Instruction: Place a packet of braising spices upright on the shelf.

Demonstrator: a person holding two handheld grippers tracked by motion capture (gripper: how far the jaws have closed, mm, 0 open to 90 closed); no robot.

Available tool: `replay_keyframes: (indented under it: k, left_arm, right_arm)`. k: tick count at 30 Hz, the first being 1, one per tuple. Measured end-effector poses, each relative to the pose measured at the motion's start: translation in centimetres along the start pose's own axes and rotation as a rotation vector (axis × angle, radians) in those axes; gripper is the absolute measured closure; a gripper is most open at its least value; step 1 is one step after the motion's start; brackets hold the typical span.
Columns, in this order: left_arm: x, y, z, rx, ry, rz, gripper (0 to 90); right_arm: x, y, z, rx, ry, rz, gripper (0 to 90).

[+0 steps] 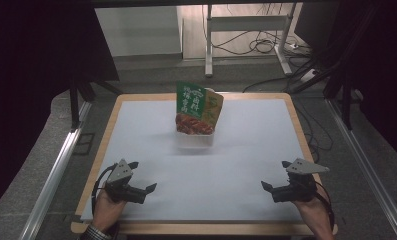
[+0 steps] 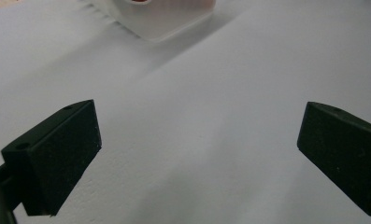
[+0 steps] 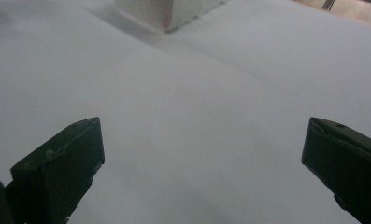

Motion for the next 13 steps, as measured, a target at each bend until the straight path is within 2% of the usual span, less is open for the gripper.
replay_keyframes:
  k: [8,13]
  left_arm:
    - [-0.2,0.2,0.0,0.002,0.001,0.017,0.0]
    - [-0.2,0.2,0.0,0.003,0.002,0.018,0.0]
  right_arm:
    - [-1.8,0.9,-0.5,0.004,0.027,0.066,0.0]
    - [-1.6,0.8,-0.7,0.006,0.060,0.043,0.0]
Point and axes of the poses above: each handheld gripper's, and its own axes: y roughly forward along the jaws, x roughly out of its top, z roughly to its left, the point moved 10 cm from there along y, roughly forward along the jaws, and after that the axes turned 6 degrees about y, right-handed, at the moved point
